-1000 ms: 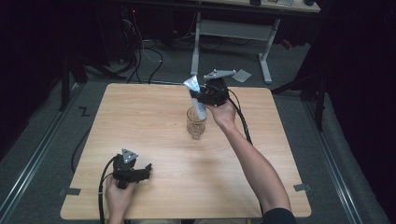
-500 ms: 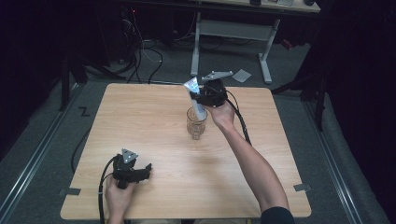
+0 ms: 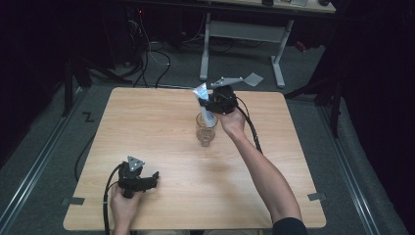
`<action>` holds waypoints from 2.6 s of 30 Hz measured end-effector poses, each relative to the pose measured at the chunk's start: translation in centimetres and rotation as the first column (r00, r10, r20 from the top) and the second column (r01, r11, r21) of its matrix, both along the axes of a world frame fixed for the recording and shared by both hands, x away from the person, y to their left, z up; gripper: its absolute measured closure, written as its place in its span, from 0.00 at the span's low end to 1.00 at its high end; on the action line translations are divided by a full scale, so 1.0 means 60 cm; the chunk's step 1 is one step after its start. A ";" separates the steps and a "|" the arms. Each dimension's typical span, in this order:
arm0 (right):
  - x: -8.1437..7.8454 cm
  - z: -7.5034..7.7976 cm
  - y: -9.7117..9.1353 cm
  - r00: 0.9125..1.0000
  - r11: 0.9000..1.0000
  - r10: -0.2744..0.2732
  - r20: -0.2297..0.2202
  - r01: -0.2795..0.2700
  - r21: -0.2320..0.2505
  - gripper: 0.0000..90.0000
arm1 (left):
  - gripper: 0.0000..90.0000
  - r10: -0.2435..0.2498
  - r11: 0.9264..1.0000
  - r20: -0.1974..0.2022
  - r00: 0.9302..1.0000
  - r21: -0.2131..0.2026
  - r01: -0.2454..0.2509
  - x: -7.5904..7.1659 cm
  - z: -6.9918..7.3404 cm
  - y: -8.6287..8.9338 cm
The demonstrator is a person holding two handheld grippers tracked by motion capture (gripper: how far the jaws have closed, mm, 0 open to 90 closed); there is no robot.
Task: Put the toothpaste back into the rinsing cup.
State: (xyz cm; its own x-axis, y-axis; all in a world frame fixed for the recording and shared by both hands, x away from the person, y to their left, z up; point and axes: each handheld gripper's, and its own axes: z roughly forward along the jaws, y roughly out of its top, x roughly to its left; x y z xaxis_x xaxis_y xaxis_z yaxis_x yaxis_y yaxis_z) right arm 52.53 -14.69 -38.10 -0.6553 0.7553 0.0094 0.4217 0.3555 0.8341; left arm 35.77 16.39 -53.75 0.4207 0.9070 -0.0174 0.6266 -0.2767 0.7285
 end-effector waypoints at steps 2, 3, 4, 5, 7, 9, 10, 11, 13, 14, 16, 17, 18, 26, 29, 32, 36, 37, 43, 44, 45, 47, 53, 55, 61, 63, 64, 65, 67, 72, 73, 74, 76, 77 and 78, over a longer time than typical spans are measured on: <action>0.000 -0.002 0.000 1.000 1.000 -0.001 0.000 0.001 0.000 0.71 | 0.16 0.000 1.000 0.000 1.000 0.000 0.000 0.000 0.000 0.000; 0.000 -0.002 0.000 1.000 1.000 -0.001 0.000 0.001 0.000 0.71 | 0.16 0.000 1.000 0.000 1.000 0.000 0.000 0.000 0.000 0.000; 0.001 -0.005 0.001 1.000 1.000 -0.002 -0.004 0.002 0.000 0.71 | 0.16 0.000 1.000 0.000 1.000 0.000 0.000 0.000 0.000 0.000; 0.001 -0.006 0.002 1.000 1.000 -0.001 -0.006 0.001 -0.001 0.71 | 0.16 0.000 1.000 0.000 1.000 0.000 0.000 0.000 0.000 0.000; 0.001 -0.009 0.004 1.000 1.000 0.003 -0.009 -0.003 -0.011 0.71 | 0.16 0.000 1.000 0.000 1.000 0.000 0.000 0.000 0.000 0.000; 0.000 -0.012 0.006 1.000 1.000 0.005 -0.007 -0.005 -0.017 0.71 | 0.16 -0.001 1.000 -0.001 1.000 0.001 0.001 0.000 0.000 0.000; 0.000 -0.013 0.006 1.000 1.000 0.007 -0.007 -0.007 -0.021 0.71 | 0.16 -0.001 1.000 -0.001 1.000 0.000 0.001 0.000 0.000 0.000; 0.000 -0.013 0.007 1.000 1.000 0.008 -0.007 -0.008 -0.021 0.71 | 0.16 -0.001 1.000 -0.001 1.000 0.001 0.001 0.000 0.000 0.000; 0.000 -0.015 0.007 1.000 1.000 0.006 -0.008 -0.006 -0.020 0.71 | 0.16 0.000 1.000 0.000 1.000 0.000 0.000 0.000 0.000 0.000; 0.000 -0.015 0.007 1.000 1.000 0.006 -0.007 -0.006 -0.022 0.71 | 0.16 0.000 1.000 0.000 1.000 0.000 0.000 0.000 0.000 0.000; -0.001 -0.016 0.006 1.000 1.000 0.002 -0.011 -0.003 -0.026 0.71 | 0.16 0.000 1.000 -0.001 1.000 0.000 0.000 0.000 0.000 0.000; -0.001 -0.016 0.005 1.000 1.000 0.002 -0.013 -0.002 -0.028 0.71 | 0.16 0.000 1.000 0.000 1.000 0.000 0.000 0.000 0.000 0.000; -0.001 -0.017 0.005 1.000 1.000 0.002 -0.013 -0.002 -0.029 0.71 | 0.16 0.000 1.000 0.000 1.000 0.000 0.000 0.000 0.000 0.000; -0.001 -0.021 0.003 1.000 0.999 -0.001 -0.014 0.001 -0.039 0.71 | 0.16 -0.001 1.000 -0.001 1.000 0.000 0.001 0.000 0.000 0.000; -0.001 -0.023 0.002 1.000 0.999 -0.002 -0.017 0.001 -0.040 0.70 | 0.16 0.000 1.000 0.000 1.000 0.001 0.000 0.000 0.000 0.000; -0.001 -0.025 0.001 1.000 0.999 -0.001 -0.019 0.000 -0.040 0.70 | 0.16 0.000 1.000 -0.001 1.000 0.000 0.000 0.000 0.000 0.000; -0.002 -0.030 -0.001 1.000 0.999 -0.005 -0.025 0.004 -0.045 0.70 | 0.16 0.000 1.000 0.000 1.000 -0.001 0.000 0.000 0.000 0.000; -0.002 -0.031 -0.001 1.000 0.999 -0.007 -0.029 0.006 -0.044 0.70 | 0.16 0.000 1.000 -0.001 1.000 -0.001 0.000 0.000 0.000 0.000; -0.002 -0.034 -0.003 1.000 0.999 -0.007 -0.031 0.005 -0.054 0.70 | 0.16 0.000 1.000 -0.001 1.000 -0.001 0.000 0.000 0.000 0.000; -0.002 -0.034 -0.003 1.000 0.999 -0.007 -0.030 0.005 -0.052 0.70 | 0.16 0.000 1.000 -0.001 1.000 0.000 0.000 0.000 0.000 0.000; -0.003 -0.035 -0.003 1.000 0.998 -0.006 -0.030 0.004 -0.055 0.70 | 0.16 0.000 1.000 0.000 1.000 -0.001 0.000 0.000 0.000 0.000; -0.003 -0.036 -0.003 1.000 0.998 -0.006 -0.029 0.004 -0.056 0.70 | 0.16 0.000 1.000 -0.001 1.000 -0.001 0.000 0.000 0.000 0.000; -0.004 -0.042 -0.003 1.000 0.998 -0.002 -0.030 0.000 -0.065 0.70 | 0.16 0.000 1.000 -0.001 1.000 -0.001 0.000 0.000 0.000 0.000; -0.004 -0.045 -0.002 0.999 0.998 -0.003 -0.035 0.000 -0.070 0.70 | 0.16 0.000 1.000 -0.001 1.000 -0.001 0.000 0.000 0.000 0.000; -0.006 -0.053 -0.001 0.999 0.997 -0.006 -0.037 0.003 -0.080 0.70 | 0.16 0.000 1.000 -0.001 1.000 -0.001 0.000 0.000 0.000 0.000; -0.007 -0.057 0.000 0.999 0.997 -0.007 -0.045 0.004 -0.081 0.69 | 0.16 0.000 1.000 -0.001 1.000 0.000 0.000 0.000 0.000 0.000; -0.006 -0.059 0.000 0.999 0.997 -0.006 -0.045 0.002 -0.081 0.69 | 0.16 0.000 1.000 -0.001 1.000 0.000 0.000 0.000 0.000 0.000; -0.006 -0.060 0.000 0.999 0.997 -0.007 -0.050 0.003 -0.082 0.69 | 0.16 0.000 1.000 0.000 1.000 0.000 0.000 0.000 0.000 0.000; -0.007 -0.062 0.001 0.998 0.997 -0.010 -0.055 0.006 -0.082 0.69 | 0.16 0.001 1.000 0.000 1.000 0.000 -0.001 0.000 0.000 0.000; -0.008 -0.069 0.003 0.998 0.996 -0.006 -0.059 0.000 -0.091 0.69 | 0.16 0.000 1.000 -0.001 1.000 -0.001 0.000 0.000 0.000 0.000; -0.008 -0.070 0.003 0.998 0.995 -0.003 -0.058 -0.002 -0.097 0.69 | 0.16 0.000 1.000 -0.001 1.000 -0.001 0.000 0.000 0.000 0.000; -0.008 -0.070 0.003 0.998 0.995 -0.004 -0.058 -0.001 -0.096 0.69 | 0.16 0.000 1.000 -0.001 1.000 0.000 0.000 0.000 0.000 0.000; -0.008 -0.071 0.003 0.998 0.996 -0.005 -0.059 0.000 -0.094 0.69 | 0.16 0.000 1.000 0.000 1.000 -0.001 0.000 0.000 0.000 0.000; -0.009 -0.073 0.001 0.998 0.996 -0.008 -0.061 0.002 -0.094 0.69 | 0.16 0.000 1.000 -0.001 1.000 -0.001 0.000 0.000 0.000 0.000; -0.009 -0.074 0.001 0.998 0.996 -0.008 -0.062 0.003 -0.094 0.69 | 0.16 -0.001 1.000 -0.002 1.000 0.000 0.001 0.000 0.000 0.000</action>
State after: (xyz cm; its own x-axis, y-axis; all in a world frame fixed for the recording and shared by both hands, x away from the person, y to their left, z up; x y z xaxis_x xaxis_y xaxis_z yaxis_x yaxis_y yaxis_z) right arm 52.00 -14.65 -42.51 -0.6515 0.7583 -0.0211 0.4738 0.4285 0.7693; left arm 35.77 16.41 -53.73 0.4213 0.9067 -0.0178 0.6278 -0.2775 0.7272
